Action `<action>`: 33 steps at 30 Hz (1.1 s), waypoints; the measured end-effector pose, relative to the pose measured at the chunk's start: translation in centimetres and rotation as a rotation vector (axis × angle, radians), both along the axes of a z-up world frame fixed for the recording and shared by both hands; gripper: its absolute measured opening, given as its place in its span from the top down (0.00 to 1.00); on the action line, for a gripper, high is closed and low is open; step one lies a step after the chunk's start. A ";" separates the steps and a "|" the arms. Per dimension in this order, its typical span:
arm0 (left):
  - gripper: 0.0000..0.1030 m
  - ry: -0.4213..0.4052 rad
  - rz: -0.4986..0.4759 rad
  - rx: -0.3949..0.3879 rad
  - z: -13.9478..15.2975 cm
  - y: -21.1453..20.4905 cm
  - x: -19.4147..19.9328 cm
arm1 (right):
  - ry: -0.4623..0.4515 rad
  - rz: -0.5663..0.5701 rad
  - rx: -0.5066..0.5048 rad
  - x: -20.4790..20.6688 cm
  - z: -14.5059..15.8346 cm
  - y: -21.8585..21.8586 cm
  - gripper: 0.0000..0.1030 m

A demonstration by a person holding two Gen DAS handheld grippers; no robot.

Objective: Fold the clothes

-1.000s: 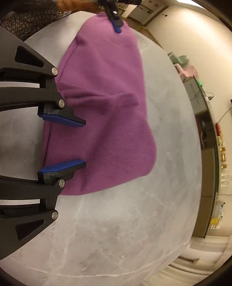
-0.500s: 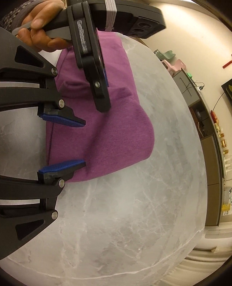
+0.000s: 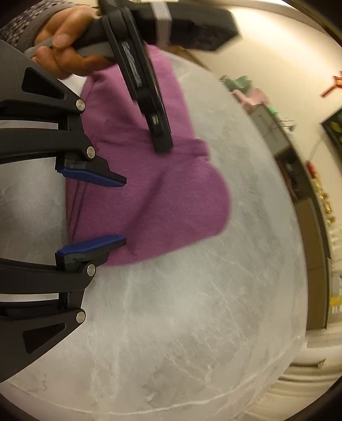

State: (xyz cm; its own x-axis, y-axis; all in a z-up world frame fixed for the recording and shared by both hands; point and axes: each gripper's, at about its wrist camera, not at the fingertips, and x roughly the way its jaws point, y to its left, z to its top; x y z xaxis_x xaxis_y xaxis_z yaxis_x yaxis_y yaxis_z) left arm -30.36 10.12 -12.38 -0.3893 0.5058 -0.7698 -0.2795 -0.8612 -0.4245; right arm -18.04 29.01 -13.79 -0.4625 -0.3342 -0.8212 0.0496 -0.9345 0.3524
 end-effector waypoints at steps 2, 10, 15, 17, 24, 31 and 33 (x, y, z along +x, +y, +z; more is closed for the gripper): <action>0.83 -0.027 -0.027 -0.018 -0.8 1.1 0.8 | 0.011 -0.007 0.002 0.0 0.3 0.2 0.62; 0.94 -0.107 -0.046 -0.065 -2.1 0.9 1.4 | -0.020 -0.066 0.050 0.1 -0.3 1.0 0.60; 0.64 -0.086 0.047 -0.062 -1.5 -0.1 0.1 | -0.055 -0.117 0.035 0.1 -0.9 2.1 0.54; 0.64 -0.088 0.062 -0.056 -0.8 -0.9 0.8 | -0.066 -0.115 0.052 0.1 -1.2 2.0 0.53; 0.42 -0.059 -0.066 -0.066 3.4 2.4 -0.7 | 0.014 -0.073 0.107 1.0 -0.3 0.7 0.85; 0.39 -0.140 -0.245 -0.185 2.3 7.5 -1.9 | 0.209 0.039 -0.046 3.1 3.0 -1.2 0.88; 0.46 -0.155 -0.218 -0.205 1.1 7.1 -1.7 | 0.213 0.080 -0.053 3.4 3.0 -2.0 0.88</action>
